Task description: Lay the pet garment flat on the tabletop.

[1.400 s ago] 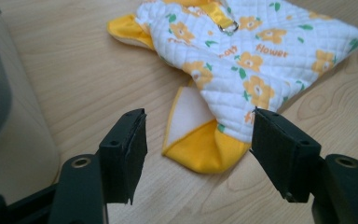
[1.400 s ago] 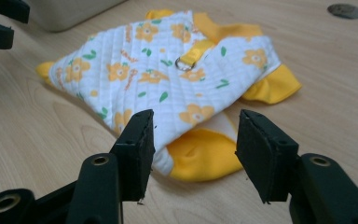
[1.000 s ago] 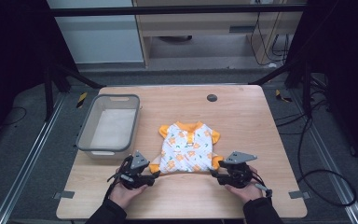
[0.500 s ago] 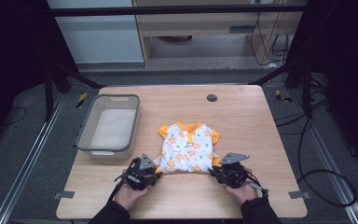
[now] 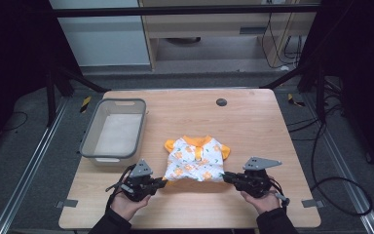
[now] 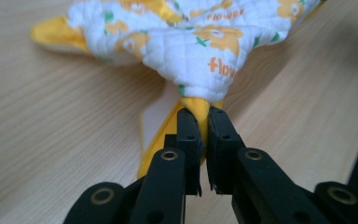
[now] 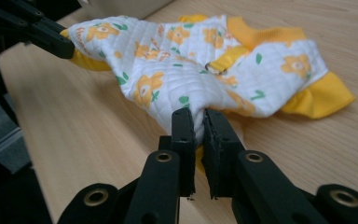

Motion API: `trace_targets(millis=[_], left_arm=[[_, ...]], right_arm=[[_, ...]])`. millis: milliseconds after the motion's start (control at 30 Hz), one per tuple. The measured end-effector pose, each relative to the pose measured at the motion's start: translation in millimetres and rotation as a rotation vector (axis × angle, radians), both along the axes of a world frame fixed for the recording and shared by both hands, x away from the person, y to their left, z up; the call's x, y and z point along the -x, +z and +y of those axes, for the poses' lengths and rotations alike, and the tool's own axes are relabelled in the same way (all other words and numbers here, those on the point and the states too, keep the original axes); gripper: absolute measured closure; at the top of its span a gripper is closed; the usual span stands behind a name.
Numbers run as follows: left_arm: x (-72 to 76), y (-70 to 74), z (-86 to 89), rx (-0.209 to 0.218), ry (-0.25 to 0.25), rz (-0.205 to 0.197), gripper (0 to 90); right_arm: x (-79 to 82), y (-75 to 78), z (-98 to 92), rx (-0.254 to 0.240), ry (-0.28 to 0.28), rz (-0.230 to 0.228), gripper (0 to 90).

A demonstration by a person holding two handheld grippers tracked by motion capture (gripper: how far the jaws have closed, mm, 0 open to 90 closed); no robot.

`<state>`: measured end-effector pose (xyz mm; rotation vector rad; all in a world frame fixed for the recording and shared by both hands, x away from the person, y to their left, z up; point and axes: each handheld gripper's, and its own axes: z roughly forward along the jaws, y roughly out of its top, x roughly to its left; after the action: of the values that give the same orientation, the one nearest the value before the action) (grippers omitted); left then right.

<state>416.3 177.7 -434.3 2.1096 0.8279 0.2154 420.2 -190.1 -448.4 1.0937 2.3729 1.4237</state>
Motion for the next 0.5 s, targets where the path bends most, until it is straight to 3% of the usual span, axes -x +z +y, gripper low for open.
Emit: trace_targets(millis=[133, 267, 333, 500], left_arm=[[-9.9, 13.0, 1.6, 0.03, 0.013, 0.014, 84.3], [-40.0, 0.8, -0.3, 0.035, 0.082, 0.081, 83.6], [-55.4, -12.9, -2.8, 0.017, 0.121, 0.097, 83.0], [-70.6, -34.9, -9.0, -0.027, 0.164, 0.068, 75.7]], right_arm=[[-5.7, 12.0, -4.3, -0.06, -0.021, 0.013, 82.7], [-35.9, 6.2, -2.6, -0.083, -0.111, 0.06, 82.3], [-52.4, -5.3, 1.1, -0.071, -0.164, 0.083, 81.6], [-72.2, -28.3, 13.2, 0.023, -0.255, 0.01, 78.1]])
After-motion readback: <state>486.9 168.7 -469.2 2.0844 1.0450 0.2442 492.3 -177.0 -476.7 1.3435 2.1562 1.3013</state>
